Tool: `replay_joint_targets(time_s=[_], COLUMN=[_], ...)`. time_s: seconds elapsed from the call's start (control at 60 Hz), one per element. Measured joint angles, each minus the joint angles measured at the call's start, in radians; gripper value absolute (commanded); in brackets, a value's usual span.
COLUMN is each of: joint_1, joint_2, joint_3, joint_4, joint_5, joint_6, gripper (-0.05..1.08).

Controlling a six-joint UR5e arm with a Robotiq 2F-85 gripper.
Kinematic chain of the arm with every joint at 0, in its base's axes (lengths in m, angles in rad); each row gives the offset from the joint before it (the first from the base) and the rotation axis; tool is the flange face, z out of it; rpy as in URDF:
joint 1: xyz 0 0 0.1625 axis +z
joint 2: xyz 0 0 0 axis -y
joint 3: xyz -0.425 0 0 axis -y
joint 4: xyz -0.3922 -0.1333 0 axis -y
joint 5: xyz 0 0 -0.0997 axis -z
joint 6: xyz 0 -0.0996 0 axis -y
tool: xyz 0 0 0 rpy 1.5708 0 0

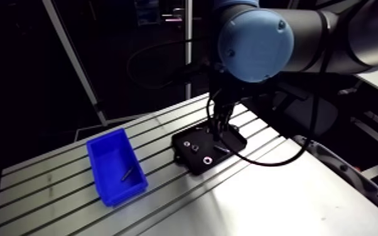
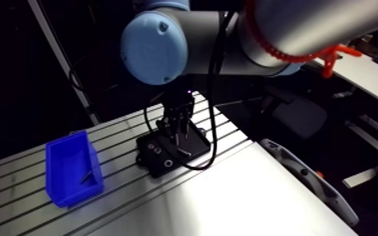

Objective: Pick up the M10 bolt from the tray and put it into the blue bin.

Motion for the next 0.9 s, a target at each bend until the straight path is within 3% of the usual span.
replay_joint_targets(time_s=[0.9], joint_1=[-0.002], joint_2=[0.045], joint_3=[0.052], joint_4=[-0.087], joint_5=[-0.003], joint_6=[0.010], gripper=[0.53])
